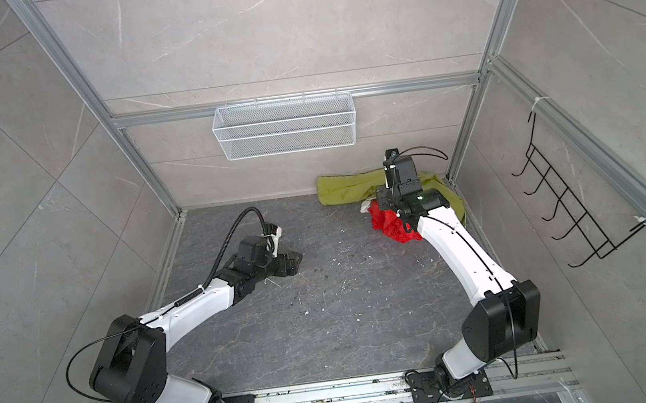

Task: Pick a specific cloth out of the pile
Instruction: 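Pull the red cloth out of the pile while the left gripper reaches toward it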

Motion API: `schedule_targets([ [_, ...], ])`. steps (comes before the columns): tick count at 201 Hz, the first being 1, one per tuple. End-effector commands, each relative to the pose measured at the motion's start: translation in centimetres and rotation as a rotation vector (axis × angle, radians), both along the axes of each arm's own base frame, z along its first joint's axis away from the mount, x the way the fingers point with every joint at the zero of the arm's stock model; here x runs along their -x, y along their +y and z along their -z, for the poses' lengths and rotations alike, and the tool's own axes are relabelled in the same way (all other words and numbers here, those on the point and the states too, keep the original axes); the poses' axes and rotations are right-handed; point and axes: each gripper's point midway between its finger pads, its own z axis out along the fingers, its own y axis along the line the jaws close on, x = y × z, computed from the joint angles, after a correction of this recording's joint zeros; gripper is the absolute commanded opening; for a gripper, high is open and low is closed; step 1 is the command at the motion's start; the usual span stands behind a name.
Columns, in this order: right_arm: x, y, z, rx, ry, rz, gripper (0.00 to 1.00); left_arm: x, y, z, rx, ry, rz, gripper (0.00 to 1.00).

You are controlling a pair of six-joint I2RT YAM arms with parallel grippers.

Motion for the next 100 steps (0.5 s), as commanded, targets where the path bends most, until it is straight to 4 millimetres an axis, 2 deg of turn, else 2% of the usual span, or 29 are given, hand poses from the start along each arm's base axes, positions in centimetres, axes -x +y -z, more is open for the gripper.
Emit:
schedule_targets([
  [1,1.0,1.2,-3.7,-0.061,-0.081,-0.034,0.0,-0.1,-0.2,-2.2,0.027,-0.065,0.0,0.89],
  [35,2.0,2.4,-5.4,-0.077,-0.117,-0.084,0.0,0.2,-0.5,-2.3,0.021,-0.072,0.008,0.89],
  [100,4.0,2.2,-8.5,-0.078,-0.184,-0.097,0.0,0.2,-1.5,-2.1,0.031,-0.069,0.02,0.89],
])
